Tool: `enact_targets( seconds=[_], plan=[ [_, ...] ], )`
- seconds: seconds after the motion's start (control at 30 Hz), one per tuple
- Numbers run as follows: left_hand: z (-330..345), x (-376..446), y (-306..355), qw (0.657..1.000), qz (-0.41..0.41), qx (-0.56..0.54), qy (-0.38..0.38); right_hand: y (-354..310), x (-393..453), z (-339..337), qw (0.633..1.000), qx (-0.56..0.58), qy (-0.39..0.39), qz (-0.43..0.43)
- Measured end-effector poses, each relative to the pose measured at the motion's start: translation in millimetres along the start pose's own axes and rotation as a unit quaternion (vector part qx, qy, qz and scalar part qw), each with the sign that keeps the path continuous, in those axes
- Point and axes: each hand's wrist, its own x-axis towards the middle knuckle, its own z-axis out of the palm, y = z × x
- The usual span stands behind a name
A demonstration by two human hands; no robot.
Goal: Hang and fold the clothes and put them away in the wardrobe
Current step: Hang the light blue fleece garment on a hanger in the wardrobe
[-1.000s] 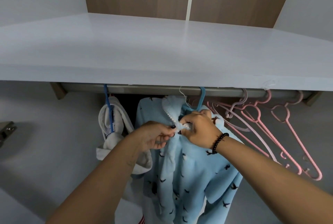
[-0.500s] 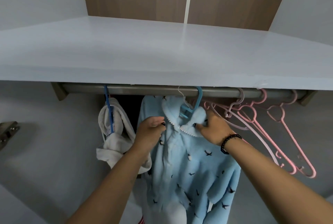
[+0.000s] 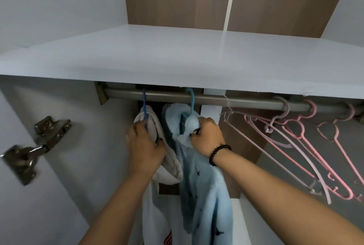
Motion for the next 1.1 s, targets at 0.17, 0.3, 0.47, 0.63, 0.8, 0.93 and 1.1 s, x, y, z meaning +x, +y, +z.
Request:
enact_targets(
  seconds=[0.17, 0.3, 0.47, 0.63, 0.8, 0.93, 1.1],
  plan=[
    [-9, -6, -18, 0.984, -0.108, -0.007, -0.139, -30, 1, 27, 0.999, 0.043, -0.007, 0.015],
    [-23, 0, -25, 0.987, -0.087, 0.048, -0.128, -54, -1, 47, 0.997, 0.069, -0.03, -0.002],
    [-39, 4, -35, 0.991, -0.079, 0.015, -0.109, -69, -5, 64, 0.991, 0.124, -0.052, 0.023],
    [-40, 5, -34, 0.991, -0.084, -0.041, -0.094, -55, -2, 54, 0.981, 0.173, -0.081, 0.031],
    [-40, -5, -6, 0.993, -0.058, -0.093, -0.045, -28, -17, 26, 0.929, 0.347, -0.102, 0.079],
    [-39, -12, 37, 0.994, 0.085, -0.069, -0.02, -1, -38, 0, 0.913, 0.389, -0.05, 0.112],
    [-20, -23, 82, 0.977, 0.156, -0.076, -0.12, 38, -74, -31, 0.916, 0.369, 0.048, 0.151]
  ],
)
